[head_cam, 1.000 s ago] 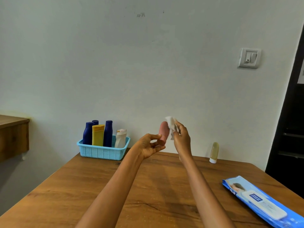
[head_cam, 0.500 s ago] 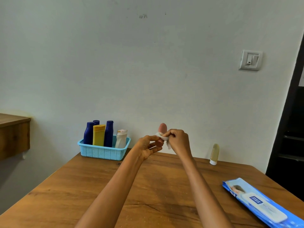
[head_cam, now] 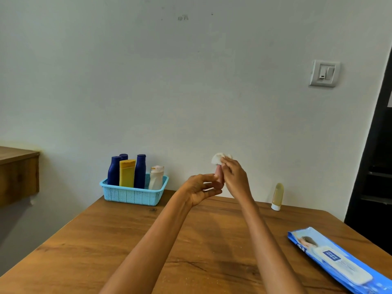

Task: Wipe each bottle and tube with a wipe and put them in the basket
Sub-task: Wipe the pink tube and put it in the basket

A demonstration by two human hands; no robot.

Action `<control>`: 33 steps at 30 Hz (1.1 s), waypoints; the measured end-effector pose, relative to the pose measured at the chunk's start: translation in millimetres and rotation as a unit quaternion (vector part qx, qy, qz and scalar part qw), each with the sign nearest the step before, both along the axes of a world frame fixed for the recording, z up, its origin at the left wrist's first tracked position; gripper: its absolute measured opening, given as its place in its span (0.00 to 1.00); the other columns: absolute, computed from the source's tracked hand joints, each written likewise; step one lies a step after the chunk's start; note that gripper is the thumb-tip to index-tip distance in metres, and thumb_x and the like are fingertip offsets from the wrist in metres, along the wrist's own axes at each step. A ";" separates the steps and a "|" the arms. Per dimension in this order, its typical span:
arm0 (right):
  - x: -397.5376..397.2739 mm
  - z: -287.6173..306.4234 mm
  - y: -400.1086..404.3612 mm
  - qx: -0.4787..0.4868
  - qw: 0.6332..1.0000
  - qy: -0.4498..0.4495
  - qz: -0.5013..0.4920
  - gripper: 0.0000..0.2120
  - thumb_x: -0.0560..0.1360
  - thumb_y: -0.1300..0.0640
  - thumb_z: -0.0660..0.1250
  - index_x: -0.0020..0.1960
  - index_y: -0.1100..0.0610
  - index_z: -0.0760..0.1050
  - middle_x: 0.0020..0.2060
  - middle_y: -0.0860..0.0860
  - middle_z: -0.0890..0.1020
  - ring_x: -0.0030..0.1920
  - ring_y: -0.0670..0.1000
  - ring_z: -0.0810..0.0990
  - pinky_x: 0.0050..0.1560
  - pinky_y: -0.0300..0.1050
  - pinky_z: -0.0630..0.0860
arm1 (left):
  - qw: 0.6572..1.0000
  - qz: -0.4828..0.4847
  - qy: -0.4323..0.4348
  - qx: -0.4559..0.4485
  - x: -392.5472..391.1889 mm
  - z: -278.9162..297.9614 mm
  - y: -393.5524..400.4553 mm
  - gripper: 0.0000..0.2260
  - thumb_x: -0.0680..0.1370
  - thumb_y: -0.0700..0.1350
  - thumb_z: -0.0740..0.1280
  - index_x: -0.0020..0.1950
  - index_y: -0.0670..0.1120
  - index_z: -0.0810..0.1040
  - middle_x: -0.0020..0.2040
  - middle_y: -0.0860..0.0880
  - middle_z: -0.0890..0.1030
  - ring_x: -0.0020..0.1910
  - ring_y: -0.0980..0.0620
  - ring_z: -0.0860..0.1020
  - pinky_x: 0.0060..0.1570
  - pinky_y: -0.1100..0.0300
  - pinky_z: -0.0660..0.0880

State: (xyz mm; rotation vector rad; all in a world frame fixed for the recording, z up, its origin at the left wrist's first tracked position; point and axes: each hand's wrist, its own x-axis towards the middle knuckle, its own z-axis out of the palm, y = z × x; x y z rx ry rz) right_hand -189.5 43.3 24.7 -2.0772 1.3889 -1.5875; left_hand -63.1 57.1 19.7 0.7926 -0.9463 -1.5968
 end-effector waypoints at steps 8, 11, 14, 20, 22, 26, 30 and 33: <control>-9.9 2.4 -4.3 0.096 0.982 -0.164 0.010 0.17 0.81 0.57 0.56 0.69 0.57 0.70 0.66 0.54 0.74 0.64 0.55 0.73 0.57 0.41 0.70 | 1.000 -0.012 -0.003 0.002 -0.5 -1.3 2.9 0.09 0.73 0.33 0.68 0.53 0.35 0.75 0.50 0.36 0.77 0.48 0.43 0.79 0.43 0.49 0.78; -6.2 0.7 -2.1 0.145 0.963 -0.222 0.042 0.17 0.79 0.54 0.61 0.65 0.59 0.74 0.60 0.54 0.79 0.60 0.54 0.77 0.59 0.45 0.74 | 1.000 -0.005 0.021 -0.014 1.7 0.1 3.3 0.12 0.74 0.32 0.67 0.57 0.34 0.75 0.48 0.37 0.78 0.47 0.43 0.79 0.42 0.51 0.78; 5.5 -3.4 2.1 0.176 0.963 -0.193 0.062 0.13 0.79 0.58 0.61 0.60 0.59 0.77 0.51 0.55 0.82 0.52 0.53 0.80 0.51 0.41 0.77 | 0.999 0.031 0.020 -0.030 3.7 1.8 1.3 0.18 0.74 0.31 0.67 0.63 0.35 0.73 0.50 0.37 0.79 0.46 0.43 0.81 0.42 0.53 0.79; 15.3 1.7 4.4 0.229 0.937 -0.245 0.096 0.11 0.77 0.63 0.59 0.52 0.64 0.79 0.33 0.51 0.78 0.41 0.51 0.79 0.48 0.42 0.78 | 0.981 0.111 -0.095 -0.124 6.8 1.1 -0.7 0.26 0.73 0.37 0.70 0.70 0.39 0.66 0.56 0.39 0.79 0.49 0.44 0.82 0.44 0.54 0.81; 14.0 2.5 7.4 0.262 0.914 -0.279 0.135 0.10 0.77 0.63 0.60 0.49 0.64 0.79 0.30 0.51 0.78 0.40 0.51 0.80 0.46 0.42 0.78 | 0.945 0.161 -0.204 -0.201 6.9 -1.1 -2.9 0.30 0.74 0.40 0.71 0.73 0.43 0.62 0.59 0.41 0.77 0.54 0.46 0.79 0.50 0.56 0.78; 8.8 2.8 9.2 0.295 0.862 -0.357 0.207 0.12 0.79 0.58 0.59 0.52 0.64 0.77 0.28 0.51 0.72 0.36 0.49 0.77 0.45 0.43 0.78 | 0.890 0.189 -0.285 -0.303 7.0 -6.1 -5.1 0.30 0.75 0.40 0.69 0.74 0.47 0.60 0.59 0.45 0.74 0.55 0.51 0.74 0.54 0.58 0.74; 9.3 1.7 11.1 0.320 0.839 -0.377 0.227 0.15 0.78 0.49 0.63 0.50 0.62 0.77 0.28 0.51 0.76 0.34 0.48 0.77 0.38 0.41 0.78 | 0.863 0.228 -0.294 -0.342 6.2 -12.2 -8.2 0.27 0.75 0.39 0.68 0.73 0.45 0.63 0.60 0.44 0.75 0.54 0.53 0.75 0.53 0.61 0.75; 11.5 0.1 12.7 0.331 0.822 -0.391 0.250 0.19 0.74 0.45 0.67 0.53 0.61 0.78 0.30 0.51 0.76 0.33 0.47 0.75 0.35 0.39 0.77 | 0.847 0.249 -0.293 -0.367 8.0 -10.2 -11.1 0.25 0.75 0.39 0.69 0.71 0.44 0.66 0.60 0.45 0.75 0.54 0.53 0.75 0.51 0.63 0.75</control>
